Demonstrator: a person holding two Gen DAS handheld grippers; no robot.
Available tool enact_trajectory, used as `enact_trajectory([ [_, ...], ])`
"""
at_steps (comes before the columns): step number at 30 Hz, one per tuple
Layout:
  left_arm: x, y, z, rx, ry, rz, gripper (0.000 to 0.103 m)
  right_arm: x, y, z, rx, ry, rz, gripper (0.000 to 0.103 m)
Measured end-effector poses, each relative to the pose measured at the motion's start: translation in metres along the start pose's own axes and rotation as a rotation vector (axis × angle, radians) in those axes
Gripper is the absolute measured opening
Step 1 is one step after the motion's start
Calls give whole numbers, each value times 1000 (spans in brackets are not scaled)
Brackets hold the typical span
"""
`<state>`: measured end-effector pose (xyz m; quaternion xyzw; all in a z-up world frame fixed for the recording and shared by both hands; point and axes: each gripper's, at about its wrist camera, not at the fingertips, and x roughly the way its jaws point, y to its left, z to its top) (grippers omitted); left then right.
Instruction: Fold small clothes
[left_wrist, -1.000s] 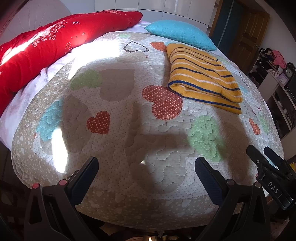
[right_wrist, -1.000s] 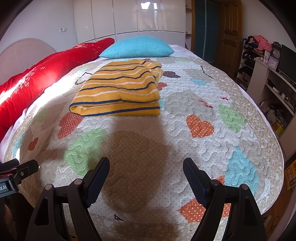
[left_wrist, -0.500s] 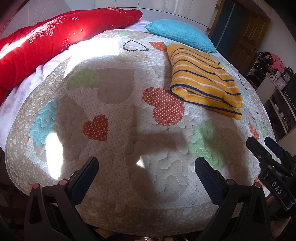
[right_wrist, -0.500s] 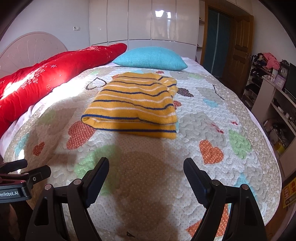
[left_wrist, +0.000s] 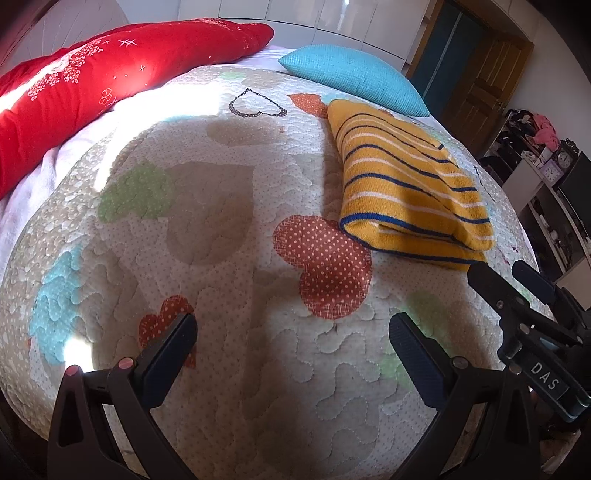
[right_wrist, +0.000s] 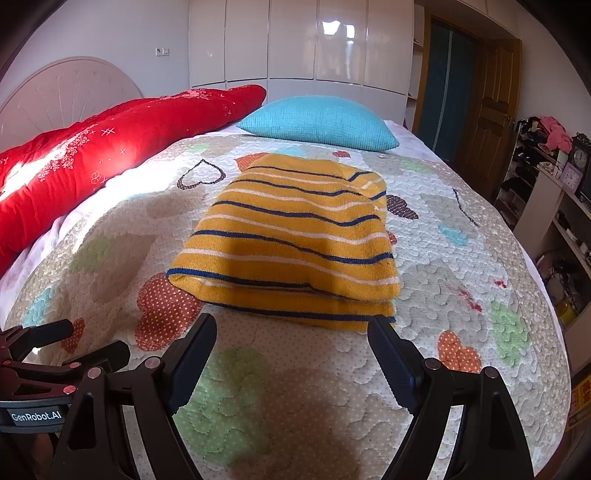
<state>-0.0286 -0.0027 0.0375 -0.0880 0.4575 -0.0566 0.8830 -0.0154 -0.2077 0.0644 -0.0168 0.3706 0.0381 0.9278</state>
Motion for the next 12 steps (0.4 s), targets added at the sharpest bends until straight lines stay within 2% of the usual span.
enact_trajectory([
  [7, 7, 2, 16, 11, -28, -3, 103, 12, 0, 9, -2, -12, -24, 88],
  [12, 6, 5, 23, 31, -44, 9, 103, 20, 4, 14, 12, 1, 17, 88],
])
